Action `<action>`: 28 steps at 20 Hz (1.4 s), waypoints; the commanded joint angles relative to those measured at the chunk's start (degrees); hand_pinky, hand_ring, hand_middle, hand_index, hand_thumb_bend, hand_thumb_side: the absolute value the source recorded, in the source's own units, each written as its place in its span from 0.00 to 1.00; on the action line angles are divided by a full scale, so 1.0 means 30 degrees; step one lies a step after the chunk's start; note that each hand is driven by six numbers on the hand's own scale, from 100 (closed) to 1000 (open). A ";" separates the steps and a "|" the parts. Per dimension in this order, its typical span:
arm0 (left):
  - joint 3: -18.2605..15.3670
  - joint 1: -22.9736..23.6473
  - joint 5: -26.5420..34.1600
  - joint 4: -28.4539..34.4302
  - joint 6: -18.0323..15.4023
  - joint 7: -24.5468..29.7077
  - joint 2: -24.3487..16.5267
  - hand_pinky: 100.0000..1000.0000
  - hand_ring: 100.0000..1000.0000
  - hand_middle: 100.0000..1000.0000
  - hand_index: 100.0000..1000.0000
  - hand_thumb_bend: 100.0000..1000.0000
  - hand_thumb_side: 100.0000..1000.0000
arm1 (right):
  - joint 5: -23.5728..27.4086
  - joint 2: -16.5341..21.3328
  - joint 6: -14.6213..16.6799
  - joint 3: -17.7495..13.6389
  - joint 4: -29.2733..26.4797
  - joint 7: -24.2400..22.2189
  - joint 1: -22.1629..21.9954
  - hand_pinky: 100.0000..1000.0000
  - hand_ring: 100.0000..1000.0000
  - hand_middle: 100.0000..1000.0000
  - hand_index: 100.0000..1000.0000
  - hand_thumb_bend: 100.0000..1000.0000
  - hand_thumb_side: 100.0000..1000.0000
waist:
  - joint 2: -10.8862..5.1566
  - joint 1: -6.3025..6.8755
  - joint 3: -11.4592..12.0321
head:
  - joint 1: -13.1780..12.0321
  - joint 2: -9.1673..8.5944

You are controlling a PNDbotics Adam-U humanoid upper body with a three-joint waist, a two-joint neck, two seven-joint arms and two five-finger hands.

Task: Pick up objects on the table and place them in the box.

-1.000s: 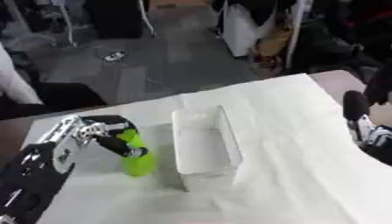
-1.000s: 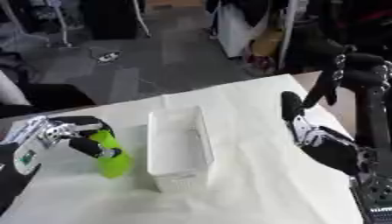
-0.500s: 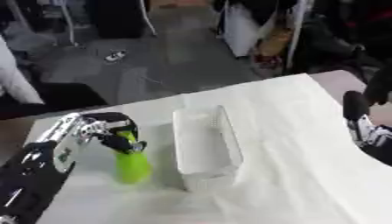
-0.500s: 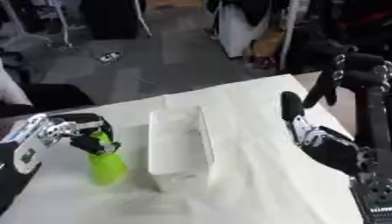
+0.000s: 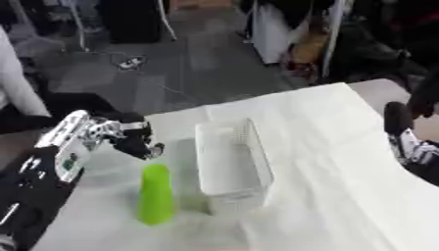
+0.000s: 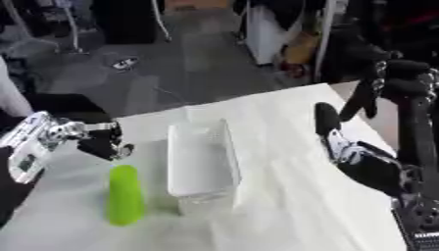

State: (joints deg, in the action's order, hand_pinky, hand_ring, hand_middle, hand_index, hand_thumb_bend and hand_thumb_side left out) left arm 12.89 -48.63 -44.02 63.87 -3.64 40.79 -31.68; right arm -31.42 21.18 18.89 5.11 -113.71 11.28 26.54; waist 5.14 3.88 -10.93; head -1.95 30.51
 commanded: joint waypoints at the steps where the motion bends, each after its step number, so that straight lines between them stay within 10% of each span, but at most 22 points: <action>1: -0.0350 -0.0616 0.0279 0.0769 0.0049 -0.0388 -0.0704 0.00 0.00 0.00 0.24 0.00 0.58 | 0.0029 0.0336 -0.0009 -0.0122 -0.0295 -0.0005 0.0127 0.04 0.22 0.22 0.29 0.23 0.38 | -0.0335 -0.0026 0.0028 | 0.0178 -0.0144; 8: -0.0244 -0.0488 0.0582 0.1764 -0.0153 -0.1983 -0.0878 0.00 0.00 0.00 0.27 0.00 0.59 | 0.0016 0.0338 -0.0018 -0.0146 -0.0295 0.0009 0.0133 0.04 0.22 0.22 0.29 0.22 0.38 | -0.0362 -0.0009 0.0023 | 0.0225 -0.0166; 9: -0.0151 -0.0446 0.0555 0.1929 -0.0189 -0.1969 -0.0934 0.00 0.04 0.20 0.40 0.00 0.62 | 0.0011 0.0343 -0.0022 -0.0146 -0.0295 0.0008 0.0130 0.04 0.22 0.22 0.29 0.22 0.38 | -0.0362 -0.0006 0.0026 | 0.0231 -0.0162; 10: -0.0101 -0.0415 0.0572 0.2098 -0.0198 -0.1852 -0.0992 0.00 0.00 0.13 0.36 0.00 0.61 | 0.0008 0.0346 -0.0026 -0.0146 -0.0295 0.0008 0.0126 0.04 0.22 0.22 0.29 0.22 0.38 | -0.0362 -0.0005 0.0031 | 0.0235 -0.0159; 11: -0.0027 -0.0385 0.0645 0.2265 -0.0213 -0.1626 -0.1052 0.01 0.34 0.44 0.59 0.00 0.69 | 0.0005 0.0354 -0.0028 -0.0144 -0.0295 0.0005 0.0122 0.04 0.22 0.22 0.29 0.22 0.38 | -0.0363 -0.0002 0.0037 | 0.0235 -0.0150; 12: 0.0037 -0.0361 0.0808 0.2454 -0.0220 -0.1255 -0.1126 0.00 0.30 0.44 0.59 0.00 0.69 | 0.0002 0.0362 -0.0031 -0.0141 -0.0295 0.0001 0.0118 0.04 0.22 0.22 0.29 0.22 0.38 | -0.0363 -0.0001 0.0046 | 0.0244 -0.0142; 13: 0.0076 -0.0336 0.1026 0.2632 -0.0200 -0.0854 -0.1182 0.26 0.54 0.67 0.76 0.18 0.68 | 0.0000 0.0370 -0.0034 -0.0138 -0.0295 -0.0004 0.0112 0.04 0.22 0.22 0.29 0.22 0.38 | -0.0365 -0.0001 0.0056 | 0.0252 -0.0127; 14: 0.0127 -0.0312 0.1290 0.2791 -0.0166 -0.0282 -0.1248 0.21 0.49 0.62 0.72 0.09 0.68 | -0.0001 0.0379 -0.0038 -0.0134 -0.0295 -0.0011 0.0103 0.04 0.22 0.22 0.29 0.22 0.38 | -0.0369 -0.0001 0.0067 | 0.0261 -0.0117; 15: 0.0173 -0.0288 0.1456 0.2908 -0.0087 0.0323 -0.1315 0.48 0.74 0.85 0.90 0.45 0.66 | -0.0001 0.0386 -0.0040 -0.0131 -0.0295 -0.0017 0.0098 0.04 0.22 0.22 0.29 0.22 0.38 | -0.0371 0.0000 0.0075 | 0.0264 -0.0114; 16: 0.0251 -0.0275 0.1524 0.2992 0.0009 0.1218 -0.1382 0.45 0.71 0.82 0.88 0.40 0.67 | -0.0001 0.0394 -0.0043 -0.0127 -0.0295 -0.0025 0.0091 0.04 0.22 0.22 0.29 0.22 0.38 | -0.0378 -0.0002 0.0086 | 0.0262 -0.0109; 17: 0.0294 -0.0271 0.1541 0.3104 0.0088 0.2083 -0.1447 0.64 0.86 0.96 0.96 0.62 0.65 | 0.0000 0.0401 -0.0045 -0.0126 -0.0295 -0.0030 0.0083 0.04 0.22 0.22 0.29 0.22 0.38 | -0.0384 -0.0001 0.0097 | 0.0262 -0.0112; 21: 0.0984 -0.0088 0.1333 0.2754 -0.0033 0.3628 -0.1580 0.85 1.00 1.00 1.00 0.82 0.63 | 0.0009 0.0419 -0.0049 -0.0104 -0.0295 -0.0064 0.0083 0.04 0.22 0.22 0.29 0.22 0.38 | -0.0392 0.0008 0.0094 | 0.0238 -0.0138; 28: 0.1837 0.0050 0.0739 0.1599 -0.0784 0.3726 -0.1596 0.87 1.00 1.00 1.00 0.84 0.60 | 0.0011 0.0422 -0.0053 -0.0105 -0.0295 -0.0114 0.0086 0.04 0.22 0.22 0.29 0.22 0.38 | -0.0405 0.0016 0.0077 | 0.0217 -0.0170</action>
State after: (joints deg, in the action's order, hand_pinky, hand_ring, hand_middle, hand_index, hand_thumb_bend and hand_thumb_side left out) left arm 18.38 -47.90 -41.25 68.64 -5.60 51.94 -34.64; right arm -31.43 21.32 18.65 5.11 -113.71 11.04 26.34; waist 4.91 4.11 -10.75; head -1.50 30.52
